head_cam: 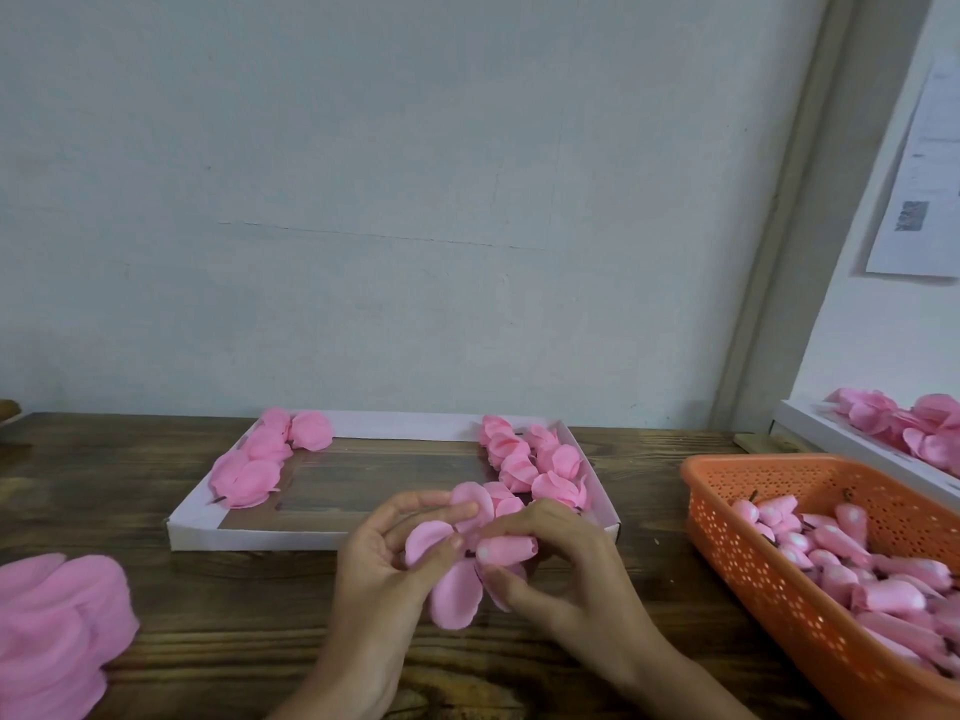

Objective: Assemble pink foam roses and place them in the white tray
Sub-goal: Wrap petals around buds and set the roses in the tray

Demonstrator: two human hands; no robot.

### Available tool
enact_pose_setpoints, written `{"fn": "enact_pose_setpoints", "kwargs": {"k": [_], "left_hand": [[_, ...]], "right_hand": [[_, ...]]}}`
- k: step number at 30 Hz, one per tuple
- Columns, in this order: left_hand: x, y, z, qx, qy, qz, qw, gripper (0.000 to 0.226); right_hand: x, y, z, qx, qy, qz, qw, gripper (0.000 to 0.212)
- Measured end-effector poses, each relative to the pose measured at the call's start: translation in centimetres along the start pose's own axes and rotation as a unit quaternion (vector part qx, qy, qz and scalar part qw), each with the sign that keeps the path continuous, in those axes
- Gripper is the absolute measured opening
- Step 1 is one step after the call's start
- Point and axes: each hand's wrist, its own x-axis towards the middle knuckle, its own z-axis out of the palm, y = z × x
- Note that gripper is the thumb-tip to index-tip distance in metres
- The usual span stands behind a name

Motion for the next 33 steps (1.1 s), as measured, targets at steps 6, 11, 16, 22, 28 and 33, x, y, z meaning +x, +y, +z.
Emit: {"fn": "enact_pose_setpoints", "kwargs": {"k": [6,11,16,22,28,33], "left_hand": [[-0.1,0.0,0.2,0.019,-0.010,-0.004,1.000,0.034],[-0.3,0.5,0.5,0.057,-0.022,0.007,0.998,0.054],[-0.1,0.8,0.6,0.048,-0.019,0.016,0.999,0.076],[-0.2,1.1,0.7,0.062,-0.069,-0.008,0.996,0.038],[0.0,1.3,0.6,0.078,-0.068,-0.002,0.995,0.030],[0.2,1.0,0.4,0.081,-0.074,-0.018,0.994,0.031]], "right_hand": [[-0.1,0.1,0.2,-0.017,0.013,-0.001,1.000,0.026],[-0.2,-0.6,0.1,0.025,0.018,0.039,0.999,0.025],[0.0,-0.8,0.1,0.056,0.047,0.058,0.996,0.023],[0.1,-0.1,0.4,0.156,0.062,0.104,0.980,0.026],[0.2,0.0,0.4,0.193,0.069,0.110,0.972,0.055],[0.1,0.4,0.6,0.176,0.075,0.085,0.978,0.033]]}}
